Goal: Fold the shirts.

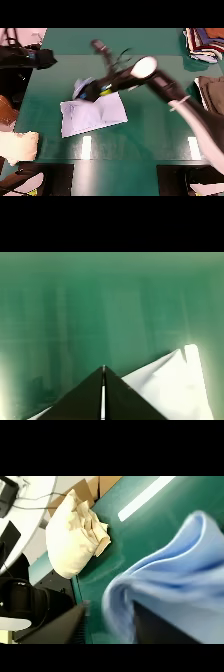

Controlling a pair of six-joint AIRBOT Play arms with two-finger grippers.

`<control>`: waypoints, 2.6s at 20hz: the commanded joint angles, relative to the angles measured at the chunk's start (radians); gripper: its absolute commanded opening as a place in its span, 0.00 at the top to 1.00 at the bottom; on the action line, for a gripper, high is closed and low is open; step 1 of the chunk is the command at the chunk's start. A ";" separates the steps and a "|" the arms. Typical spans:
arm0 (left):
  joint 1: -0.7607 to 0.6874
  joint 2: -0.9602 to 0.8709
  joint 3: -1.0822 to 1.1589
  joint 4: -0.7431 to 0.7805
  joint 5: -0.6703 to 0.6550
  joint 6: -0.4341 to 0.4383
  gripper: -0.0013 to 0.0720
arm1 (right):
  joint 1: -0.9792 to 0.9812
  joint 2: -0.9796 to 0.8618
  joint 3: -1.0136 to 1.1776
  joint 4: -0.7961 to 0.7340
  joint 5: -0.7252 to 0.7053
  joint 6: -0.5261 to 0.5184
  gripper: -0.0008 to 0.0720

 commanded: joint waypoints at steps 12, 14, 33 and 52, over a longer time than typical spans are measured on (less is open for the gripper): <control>0.072 0.047 0.002 0.045 -0.135 0.025 0.95 | -0.406 0.099 -0.388 -0.238 0.117 0.082 0.40; 0.072 0.047 0.002 0.031 -0.133 0.025 0.95 | -0.486 0.057 -0.431 -0.214 0.164 0.111 0.13; -0.068 0.047 -0.001 -0.008 -0.134 0.024 0.95 | -0.377 -0.278 0.063 0.013 0.229 0.117 0.96; -0.303 0.045 -0.001 -0.035 -0.026 -0.010 0.95 | -1.412 0.066 0.063 -0.288 0.066 0.240 0.96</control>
